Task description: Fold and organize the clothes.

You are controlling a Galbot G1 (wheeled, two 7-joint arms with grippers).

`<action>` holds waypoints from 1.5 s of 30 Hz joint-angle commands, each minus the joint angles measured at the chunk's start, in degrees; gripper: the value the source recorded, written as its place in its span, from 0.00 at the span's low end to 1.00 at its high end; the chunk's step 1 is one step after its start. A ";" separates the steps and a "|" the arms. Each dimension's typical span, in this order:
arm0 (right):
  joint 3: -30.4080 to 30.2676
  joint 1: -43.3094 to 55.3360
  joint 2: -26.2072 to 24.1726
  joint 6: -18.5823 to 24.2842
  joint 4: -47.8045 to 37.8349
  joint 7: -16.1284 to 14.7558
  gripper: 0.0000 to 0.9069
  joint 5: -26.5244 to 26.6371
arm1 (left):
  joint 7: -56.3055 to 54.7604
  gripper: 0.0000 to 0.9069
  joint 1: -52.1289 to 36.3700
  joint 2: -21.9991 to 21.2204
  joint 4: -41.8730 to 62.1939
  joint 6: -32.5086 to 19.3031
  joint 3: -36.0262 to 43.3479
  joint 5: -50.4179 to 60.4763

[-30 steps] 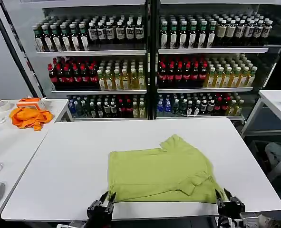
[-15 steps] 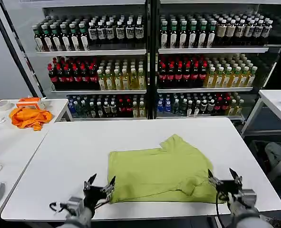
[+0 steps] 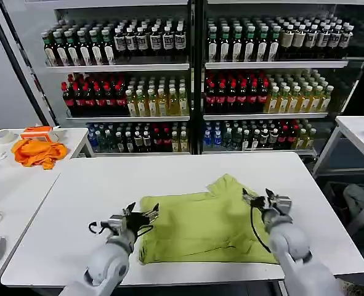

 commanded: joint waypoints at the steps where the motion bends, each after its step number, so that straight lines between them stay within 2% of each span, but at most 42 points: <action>1: -7.82 13.34 0.86 -0.46 -14.97 0.52 1.00 3.82 | -0.98 1.00 -10.37 -1.50 10.02 2.96 3.44 -3.12; 11: -9.71 17.35 4.27 -0.45 -22.83 -1.13 1.00 4.47 | -1.14 1.00 -9.46 -0.97 10.41 3.81 3.46 -2.79; 12: -9.81 17.60 4.54 -0.46 -23.25 -1.33 0.79 4.67 | -1.14 1.00 -9.30 -0.86 10.33 3.95 3.45 -2.81; 13: -9.93 17.80 4.76 -0.45 -23.56 -1.57 0.52 4.72 | -1.08 1.00 -9.05 -0.75 10.21 3.94 3.44 -2.82; 14: -10.15 17.93 4.92 -0.46 -23.91 -1.79 0.37 4.68 | -1.02 0.84 -8.82 -0.68 10.14 3.89 3.46 -2.84; 15: -10.29 18.00 5.04 -0.46 -24.16 -1.87 0.07 4.68 | -0.94 0.49 -8.64 -0.56 9.99 3.88 3.49 -2.86; 16: -10.49 18.00 5.11 -0.49 -24.30 -2.01 0.00 4.68 | -0.83 0.32 -8.23 -0.44 9.60 3.61 3.50 -2.87; 18: -10.69 17.84 5.10 -0.48 -24.28 -2.05 0.00 4.68 | -0.59 0.07 -7.70 -0.27 9.24 3.44 3.49 -2.93; 19: -10.72 17.63 5.07 -0.47 -24.11 -2.02 0.00 4.68 | -0.41 0.03 -7.38 -0.22 8.95 3.24 3.45 -2.97; 30: -10.36 15.54 4.60 -0.43 -21.24 -2.18 0.00 4.68 | 1.01 0.03 -5.25 0.26 7.27 0.48 3.11 -3.71; 35: -10.41 13.75 3.72 0.03 -17.23 -2.47 0.00 4.62 | 2.24 0.03 -4.54 0.69 5.90 -2.55 2.64 -4.58; 37: -10.58 13.12 3.16 1.96 -16.37 -3.58 0.00 4.69 | 3.33 0.03 -3.73 1.22 4.84 -4.80 2.68 -4.31; 40: -10.03 11.75 2.86 4.92 -14.66 -3.63 0.00 4.76 | 4.01 0.03 -2.70 1.57 2.97 -7.40 2.36 -4.23; 45: -8.17 9.14 1.62 6.57 -9.75 -3.33 0.00 4.82 | 4.08 0.04 -1.55 2.09 0.89 -10.57 2.03 -4.15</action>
